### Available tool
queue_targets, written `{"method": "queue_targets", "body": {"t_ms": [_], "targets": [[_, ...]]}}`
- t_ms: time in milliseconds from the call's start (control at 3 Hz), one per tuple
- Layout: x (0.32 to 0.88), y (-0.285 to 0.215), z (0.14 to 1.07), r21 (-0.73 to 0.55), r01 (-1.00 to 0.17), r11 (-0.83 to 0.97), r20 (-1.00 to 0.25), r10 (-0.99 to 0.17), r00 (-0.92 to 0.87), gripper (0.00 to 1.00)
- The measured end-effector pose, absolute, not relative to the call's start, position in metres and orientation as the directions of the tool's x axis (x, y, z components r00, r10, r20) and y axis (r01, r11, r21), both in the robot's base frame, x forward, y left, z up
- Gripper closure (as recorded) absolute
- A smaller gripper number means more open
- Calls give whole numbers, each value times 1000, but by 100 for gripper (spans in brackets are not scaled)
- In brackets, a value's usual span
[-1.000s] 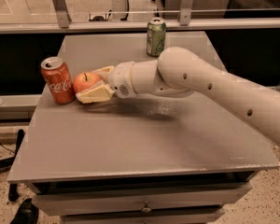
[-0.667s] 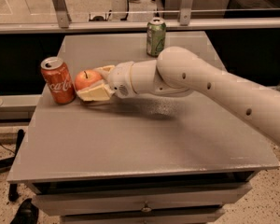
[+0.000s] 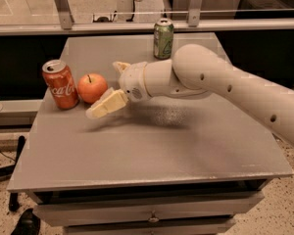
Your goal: Move apple near coke can
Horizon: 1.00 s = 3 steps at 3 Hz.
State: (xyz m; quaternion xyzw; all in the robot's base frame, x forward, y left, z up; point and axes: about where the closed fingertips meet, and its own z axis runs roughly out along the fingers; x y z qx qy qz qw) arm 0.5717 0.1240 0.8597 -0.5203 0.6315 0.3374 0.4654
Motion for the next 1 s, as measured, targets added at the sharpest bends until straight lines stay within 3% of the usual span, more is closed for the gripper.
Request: {"method": "queue_targets", "body": {"t_ms": [667, 1000], "targets": [[564, 56, 895, -84, -970, 229, -949, -314, 8, 0], [561, 54, 897, -86, -972, 217, -950, -313, 14, 0]]}}
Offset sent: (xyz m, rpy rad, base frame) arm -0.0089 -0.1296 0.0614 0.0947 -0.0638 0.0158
